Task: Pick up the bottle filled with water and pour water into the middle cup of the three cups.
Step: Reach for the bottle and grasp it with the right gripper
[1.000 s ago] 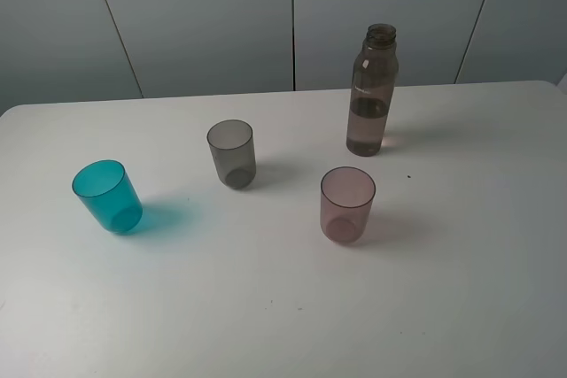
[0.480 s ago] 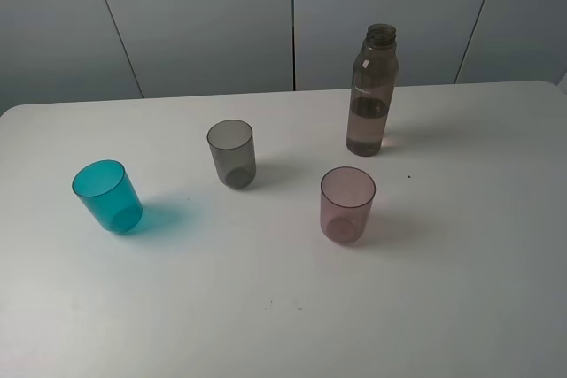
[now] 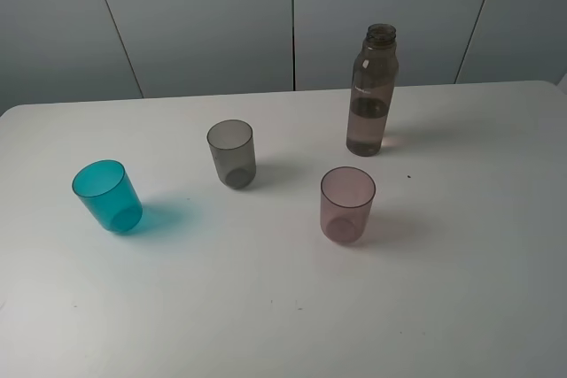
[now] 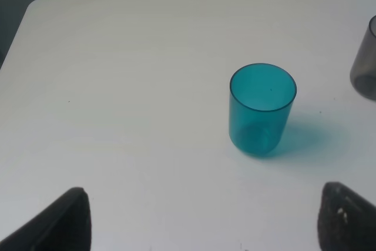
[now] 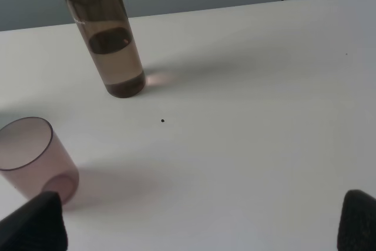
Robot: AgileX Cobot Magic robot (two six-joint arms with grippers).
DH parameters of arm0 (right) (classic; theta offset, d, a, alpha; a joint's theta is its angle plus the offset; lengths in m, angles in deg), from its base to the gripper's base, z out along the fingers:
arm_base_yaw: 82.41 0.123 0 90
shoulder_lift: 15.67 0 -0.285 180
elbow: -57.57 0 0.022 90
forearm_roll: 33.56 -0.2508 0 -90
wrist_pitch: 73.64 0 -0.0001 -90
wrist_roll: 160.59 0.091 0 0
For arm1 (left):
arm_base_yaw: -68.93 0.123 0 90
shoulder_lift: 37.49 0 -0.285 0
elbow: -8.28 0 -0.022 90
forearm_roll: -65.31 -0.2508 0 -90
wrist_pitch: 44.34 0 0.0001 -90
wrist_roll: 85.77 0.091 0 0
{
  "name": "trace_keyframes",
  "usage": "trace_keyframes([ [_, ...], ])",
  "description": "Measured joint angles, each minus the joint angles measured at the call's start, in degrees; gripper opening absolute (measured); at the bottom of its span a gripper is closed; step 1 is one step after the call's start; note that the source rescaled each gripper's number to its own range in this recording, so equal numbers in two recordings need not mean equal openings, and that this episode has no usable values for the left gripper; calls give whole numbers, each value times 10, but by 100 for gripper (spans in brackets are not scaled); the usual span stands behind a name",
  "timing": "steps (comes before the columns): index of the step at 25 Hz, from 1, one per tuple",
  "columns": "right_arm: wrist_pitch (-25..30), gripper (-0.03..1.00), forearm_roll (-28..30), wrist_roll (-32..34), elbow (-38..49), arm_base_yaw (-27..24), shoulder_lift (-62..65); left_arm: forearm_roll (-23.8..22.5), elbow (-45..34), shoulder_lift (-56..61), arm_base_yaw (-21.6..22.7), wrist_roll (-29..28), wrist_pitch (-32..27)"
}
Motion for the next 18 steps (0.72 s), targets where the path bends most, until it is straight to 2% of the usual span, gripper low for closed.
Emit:
trace_keyframes([
  [14,0,100,0,0,0,0,0,0,0,0,0,1,0],
  [18,0,100,-15,0,0,0,0,0,0,0,0,4,0],
])
